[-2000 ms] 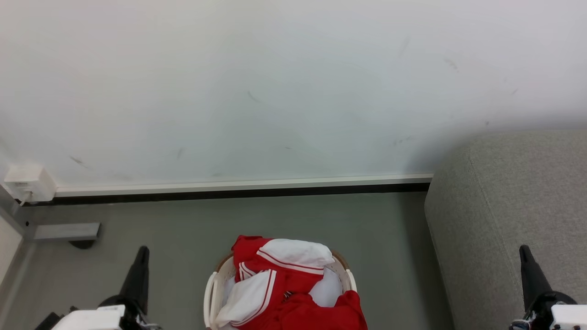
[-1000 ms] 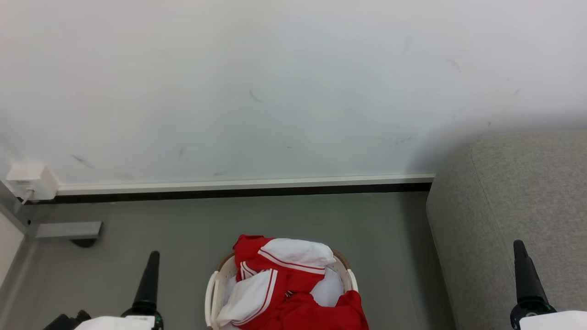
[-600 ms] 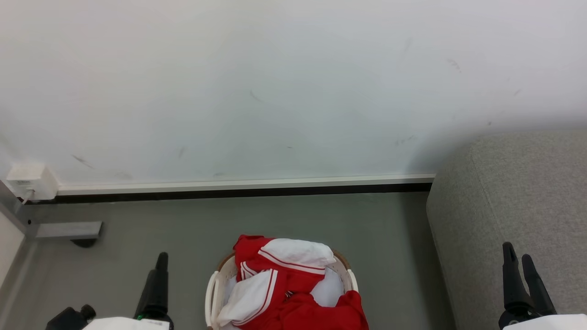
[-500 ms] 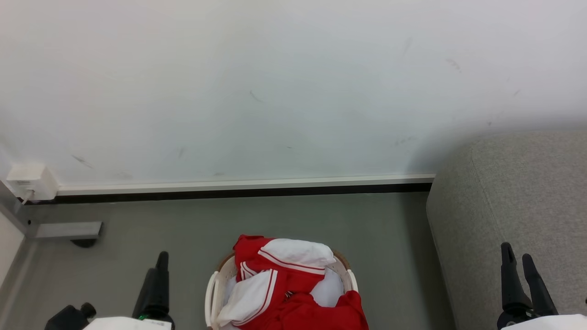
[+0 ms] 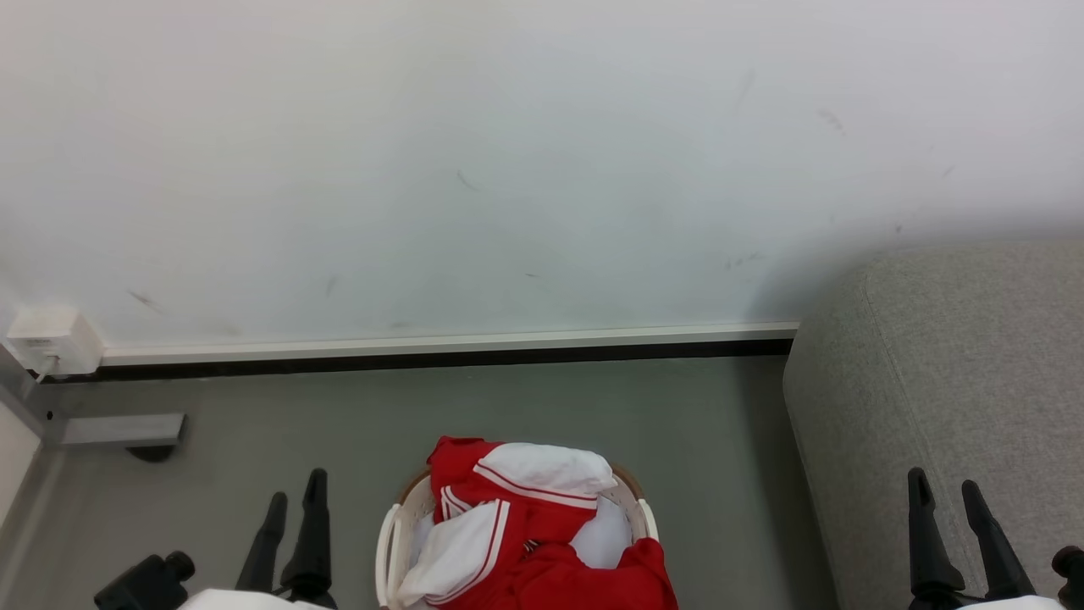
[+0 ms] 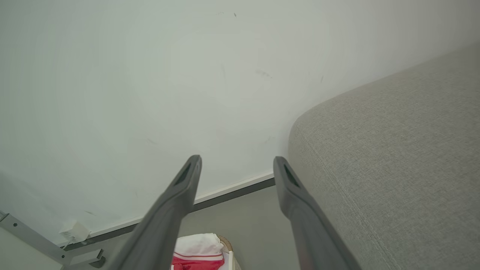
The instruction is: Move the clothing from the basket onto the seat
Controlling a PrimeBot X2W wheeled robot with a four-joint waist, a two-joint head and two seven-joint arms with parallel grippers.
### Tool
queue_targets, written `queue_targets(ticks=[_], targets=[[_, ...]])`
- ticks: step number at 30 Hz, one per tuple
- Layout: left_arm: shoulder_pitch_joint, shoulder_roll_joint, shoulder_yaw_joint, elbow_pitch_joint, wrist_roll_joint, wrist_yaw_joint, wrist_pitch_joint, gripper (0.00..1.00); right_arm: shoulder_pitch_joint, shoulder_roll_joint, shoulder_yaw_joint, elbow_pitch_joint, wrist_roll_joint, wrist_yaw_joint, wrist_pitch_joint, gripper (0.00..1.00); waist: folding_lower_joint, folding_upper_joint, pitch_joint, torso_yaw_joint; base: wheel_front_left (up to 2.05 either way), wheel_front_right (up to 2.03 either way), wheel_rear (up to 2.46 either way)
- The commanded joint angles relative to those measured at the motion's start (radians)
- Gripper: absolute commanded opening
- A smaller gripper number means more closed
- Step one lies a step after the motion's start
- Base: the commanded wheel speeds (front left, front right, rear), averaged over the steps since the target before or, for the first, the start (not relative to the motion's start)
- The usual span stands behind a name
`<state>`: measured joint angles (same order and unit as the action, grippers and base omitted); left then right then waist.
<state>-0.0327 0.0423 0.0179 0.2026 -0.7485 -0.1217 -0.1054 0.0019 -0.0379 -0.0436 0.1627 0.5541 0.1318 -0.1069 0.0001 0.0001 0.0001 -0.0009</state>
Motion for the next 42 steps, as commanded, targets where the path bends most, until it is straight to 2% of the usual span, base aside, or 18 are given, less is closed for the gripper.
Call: queue_targets(ticks=[1,11,24,42], targets=[[0.002,0.008,-0.002,-0.012,0.053,0.004,-0.015,1.00,-0.002,-0.012,0.000,-0.002,-0.048,-0.001,-0.013,1.00,-0.0001,-0.0001,0.000,-0.001,0.00,0.00,0.00],[0.013,0.009,-0.004,-0.002,0.189,0.007,-0.041,1.00,0.005,-0.013,0.006,0.018,-0.176,-0.001,-0.040,1.00,-0.0001,-0.0001,-0.001,-0.003,0.00,0.00,0.00],[0.021,0.010,0.008,0.017,0.350,0.004,-0.075,1.00,0.018,-0.014,0.012,0.027,-0.246,-0.001,-0.074,1.00,-0.0001,-0.0001,-0.001,-0.005,0.00,0.00,0.00],[0.031,0.024,-0.030,0.034,0.478,-0.009,-0.112,1.00,0.033,-0.015,-0.002,0.033,-0.337,-0.002,-0.111,1.00,-0.0001,-0.0001,-0.003,-0.004,0.00,0.00,0.00]])
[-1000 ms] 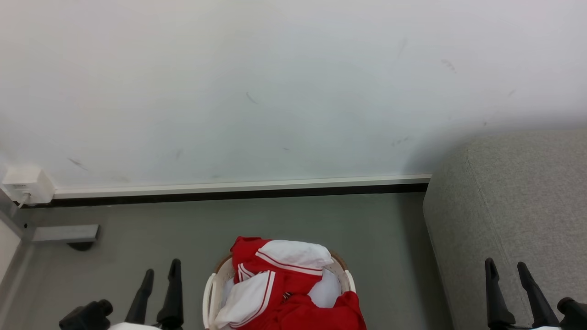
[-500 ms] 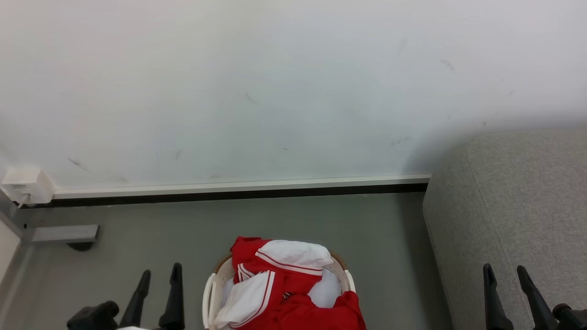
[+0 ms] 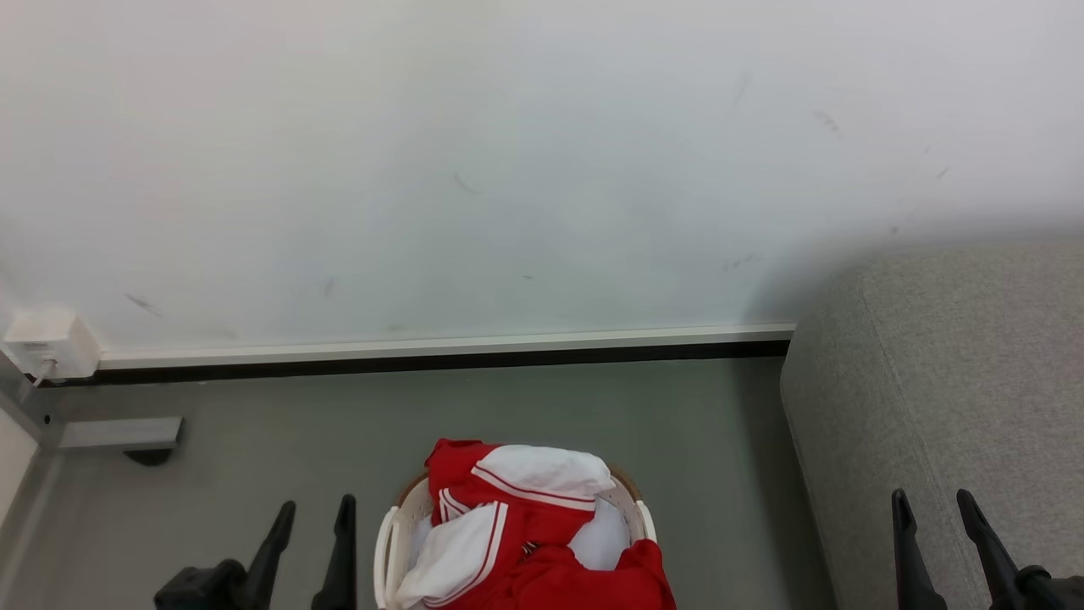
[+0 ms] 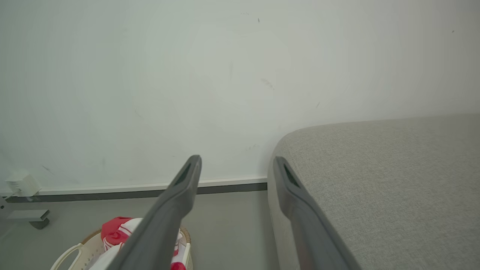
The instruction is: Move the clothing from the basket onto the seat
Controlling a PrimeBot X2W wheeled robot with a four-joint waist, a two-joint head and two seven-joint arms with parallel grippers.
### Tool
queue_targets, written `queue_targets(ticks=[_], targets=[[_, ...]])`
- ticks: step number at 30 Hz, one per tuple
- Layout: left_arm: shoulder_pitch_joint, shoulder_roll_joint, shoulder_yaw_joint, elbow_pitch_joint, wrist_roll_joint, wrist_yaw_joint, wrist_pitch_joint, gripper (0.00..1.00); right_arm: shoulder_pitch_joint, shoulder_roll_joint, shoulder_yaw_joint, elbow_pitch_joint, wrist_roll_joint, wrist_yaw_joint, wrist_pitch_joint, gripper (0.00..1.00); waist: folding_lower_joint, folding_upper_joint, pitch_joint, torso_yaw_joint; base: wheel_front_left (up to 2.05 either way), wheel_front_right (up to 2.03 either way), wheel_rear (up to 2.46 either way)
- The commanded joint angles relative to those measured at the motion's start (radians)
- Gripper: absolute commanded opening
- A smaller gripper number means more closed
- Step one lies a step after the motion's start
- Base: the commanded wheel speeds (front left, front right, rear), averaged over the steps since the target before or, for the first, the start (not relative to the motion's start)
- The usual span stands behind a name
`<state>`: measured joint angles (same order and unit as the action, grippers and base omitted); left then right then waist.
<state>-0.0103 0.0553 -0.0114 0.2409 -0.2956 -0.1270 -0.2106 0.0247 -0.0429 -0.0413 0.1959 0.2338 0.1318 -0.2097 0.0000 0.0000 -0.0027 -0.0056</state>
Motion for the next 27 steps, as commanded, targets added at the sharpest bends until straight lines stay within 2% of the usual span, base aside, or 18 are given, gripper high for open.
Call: queue_targets(ticks=[1,14,27], targets=[[0.010,0.011,-0.002,-0.003,0.032,-0.004,-0.009,1.00,0.011,-0.010,-0.004,0.000,-0.023,-0.002,-0.009,1.00,0.0000,0.0000,-0.001,0.000,0.00,0.00,0.00],[0.022,0.016,-0.023,0.004,0.115,-0.004,-0.035,1.00,0.021,-0.011,0.006,0.002,-0.112,-0.002,-0.034,1.00,0.0000,0.0000,-0.008,0.008,0.00,0.00,0.00],[0.030,0.018,-0.026,0.013,0.190,-0.005,-0.056,1.00,0.029,-0.011,0.014,0.037,-0.134,-0.002,-0.058,1.00,0.0000,0.0000,-0.006,0.010,0.00,0.00,0.00]])
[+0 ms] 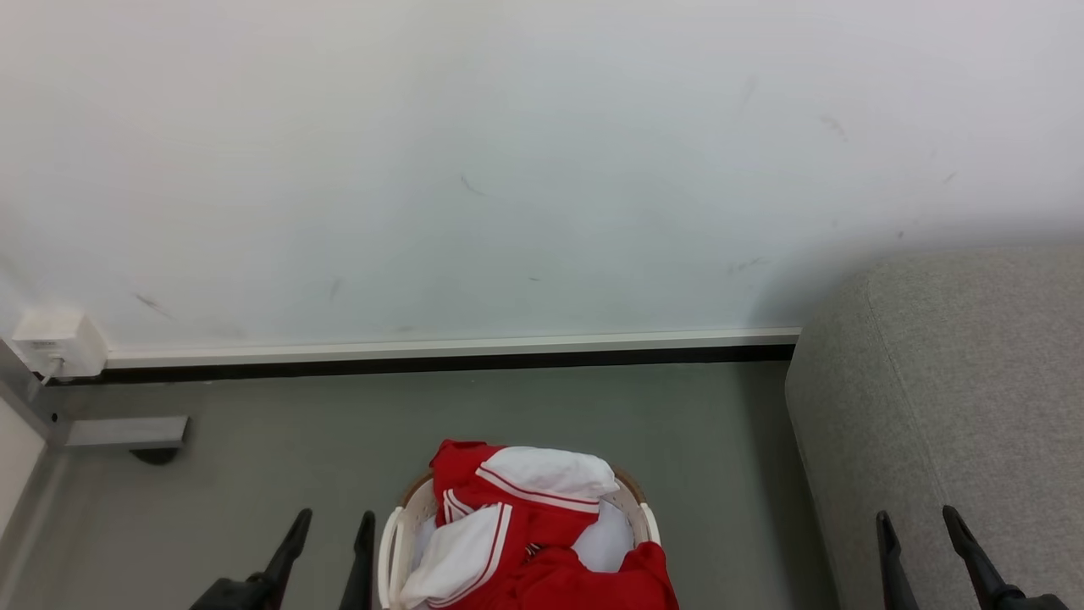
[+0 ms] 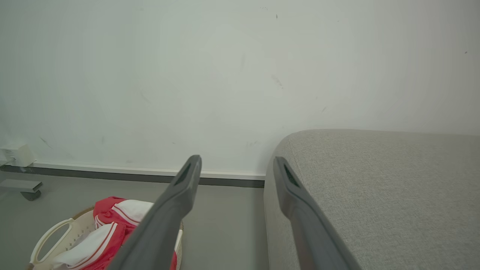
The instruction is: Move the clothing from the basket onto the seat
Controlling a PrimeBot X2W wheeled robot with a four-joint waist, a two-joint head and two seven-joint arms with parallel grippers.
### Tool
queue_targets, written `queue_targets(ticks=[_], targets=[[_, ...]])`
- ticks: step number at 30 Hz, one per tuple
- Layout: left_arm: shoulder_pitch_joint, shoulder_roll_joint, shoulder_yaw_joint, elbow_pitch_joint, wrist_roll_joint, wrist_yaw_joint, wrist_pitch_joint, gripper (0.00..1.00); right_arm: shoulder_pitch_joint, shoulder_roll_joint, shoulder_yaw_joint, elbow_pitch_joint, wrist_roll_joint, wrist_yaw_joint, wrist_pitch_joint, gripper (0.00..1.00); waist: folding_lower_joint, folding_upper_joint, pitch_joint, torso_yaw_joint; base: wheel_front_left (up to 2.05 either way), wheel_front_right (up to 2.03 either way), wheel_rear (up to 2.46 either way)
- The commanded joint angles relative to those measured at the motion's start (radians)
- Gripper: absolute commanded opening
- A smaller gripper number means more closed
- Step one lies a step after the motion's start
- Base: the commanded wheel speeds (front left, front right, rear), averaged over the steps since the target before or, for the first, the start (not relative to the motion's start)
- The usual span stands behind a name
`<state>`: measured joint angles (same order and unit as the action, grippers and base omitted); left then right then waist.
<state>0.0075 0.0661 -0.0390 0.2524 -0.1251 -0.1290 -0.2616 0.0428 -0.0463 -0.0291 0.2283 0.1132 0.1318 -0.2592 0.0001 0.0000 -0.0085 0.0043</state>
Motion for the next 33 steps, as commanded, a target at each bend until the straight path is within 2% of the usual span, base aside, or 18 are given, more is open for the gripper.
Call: queue_targets(ticks=[1,17,23,27,33], targets=[[0.013,0.007,0.002,0.003,0.016,-0.003,-0.003,1.00,0.011,-0.007,0.002,0.007,-0.006,-0.002,-0.007,1.00,-0.0001,0.0000,-0.001,-0.001,0.00,0.00,0.00],[0.012,0.000,0.011,0.013,-0.020,-0.001,-0.003,1.00,-0.006,-0.007,0.002,0.030,0.041,-0.002,-0.007,1.00,-0.0001,0.0000,0.005,-0.004,0.00,0.00,0.00],[0.001,-0.002,0.001,0.017,-0.026,-0.001,-0.003,1.00,-0.025,-0.007,0.015,0.019,0.048,-0.002,-0.007,1.00,-0.0001,0.0000,0.023,-0.033,0.00,0.00,0.00],[-0.049,0.008,-0.046,0.024,-0.032,-0.001,-0.003,1.00,-0.059,-0.007,0.028,-0.005,0.044,-0.002,-0.006,1.00,-0.0001,0.0000,0.079,-0.070,0.00,0.00,0.00],[-0.199,0.056,-0.178,0.114,-0.052,-0.001,-0.003,1.00,-0.126,-0.006,0.044,-0.059,0.031,-0.002,-0.006,1.00,-0.0001,0.0000,0.223,-0.126,0.00,0.00,0.00]])
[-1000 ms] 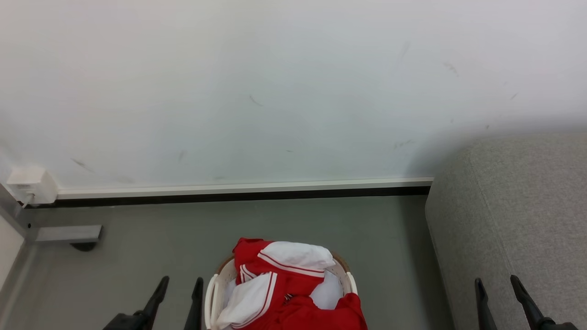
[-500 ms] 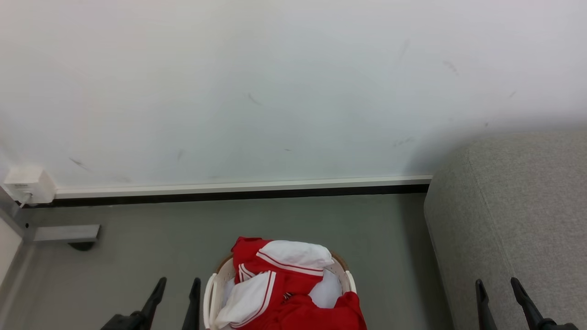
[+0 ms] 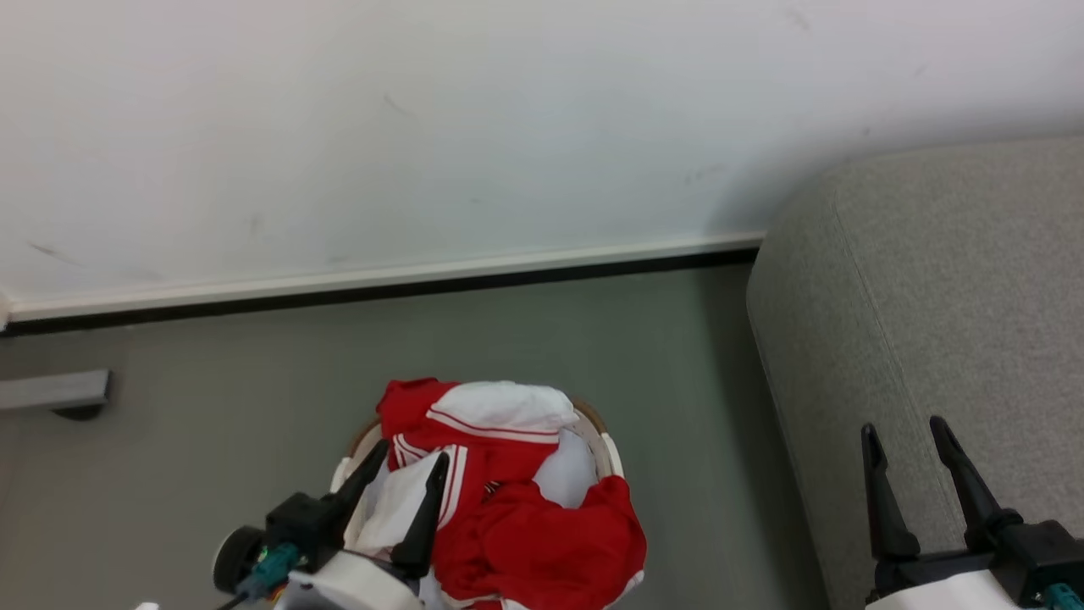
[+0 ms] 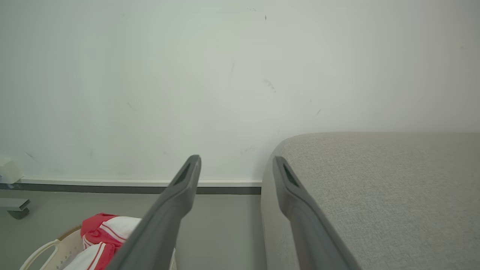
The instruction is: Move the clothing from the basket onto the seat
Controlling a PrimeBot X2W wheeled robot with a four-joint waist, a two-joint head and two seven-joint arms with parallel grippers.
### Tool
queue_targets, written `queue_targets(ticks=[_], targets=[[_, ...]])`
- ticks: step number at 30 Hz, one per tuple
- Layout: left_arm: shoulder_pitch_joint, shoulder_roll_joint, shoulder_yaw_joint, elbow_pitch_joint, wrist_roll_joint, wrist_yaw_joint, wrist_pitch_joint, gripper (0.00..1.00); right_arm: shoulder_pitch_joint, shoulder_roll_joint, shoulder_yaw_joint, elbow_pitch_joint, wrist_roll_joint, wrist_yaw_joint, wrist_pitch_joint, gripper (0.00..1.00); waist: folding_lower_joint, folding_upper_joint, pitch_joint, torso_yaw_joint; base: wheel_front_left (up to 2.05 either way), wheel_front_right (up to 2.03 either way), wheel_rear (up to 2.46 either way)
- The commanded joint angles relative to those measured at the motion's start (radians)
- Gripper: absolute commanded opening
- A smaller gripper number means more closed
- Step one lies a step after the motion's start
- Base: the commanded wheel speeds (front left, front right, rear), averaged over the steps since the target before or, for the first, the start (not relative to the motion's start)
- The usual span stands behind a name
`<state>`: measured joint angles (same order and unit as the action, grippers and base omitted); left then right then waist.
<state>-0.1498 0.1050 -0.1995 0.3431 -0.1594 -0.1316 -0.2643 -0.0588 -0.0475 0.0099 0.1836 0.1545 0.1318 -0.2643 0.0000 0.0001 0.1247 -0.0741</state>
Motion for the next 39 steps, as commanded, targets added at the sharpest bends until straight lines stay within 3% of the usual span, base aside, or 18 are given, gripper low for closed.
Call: queue_targets(ticks=[1,11,21,28,39], targets=[[-0.070,0.027,-0.041,0.048,-0.021,0.002,0.000,1.00,-0.037,-0.005,0.008,-0.025,-0.010,-0.002,-0.001,1.00,0.0000,-0.0001,0.115,-0.058,0.00,0.00,0.00],[-0.362,0.103,-0.259,0.337,-0.090,0.002,0.007,1.00,-0.130,-0.004,0.024,-0.138,-0.020,-0.002,0.000,1.00,0.0000,-0.0001,0.343,-0.144,0.00,0.00,0.00],[-0.641,0.148,-0.503,0.582,-0.183,0.002,0.090,1.00,-0.192,-0.003,0.047,-0.253,-0.040,-0.002,0.000,1.00,0.0000,-0.0001,0.563,-0.165,0.00,0.00,0.00],[-0.767,0.177,-0.619,0.682,-0.272,0.002,0.141,1.00,-0.215,-0.004,0.058,-0.301,-0.064,-0.002,0.000,1.00,0.0000,-0.0001,0.653,-0.158,0.00,0.00,0.00],[-0.847,0.219,-0.746,0.725,-0.406,0.002,0.165,1.00,-0.224,-0.004,0.063,-0.329,-0.073,-0.002,0.000,1.00,0.0000,-0.0001,0.739,-0.163,0.00,0.00,0.00]])
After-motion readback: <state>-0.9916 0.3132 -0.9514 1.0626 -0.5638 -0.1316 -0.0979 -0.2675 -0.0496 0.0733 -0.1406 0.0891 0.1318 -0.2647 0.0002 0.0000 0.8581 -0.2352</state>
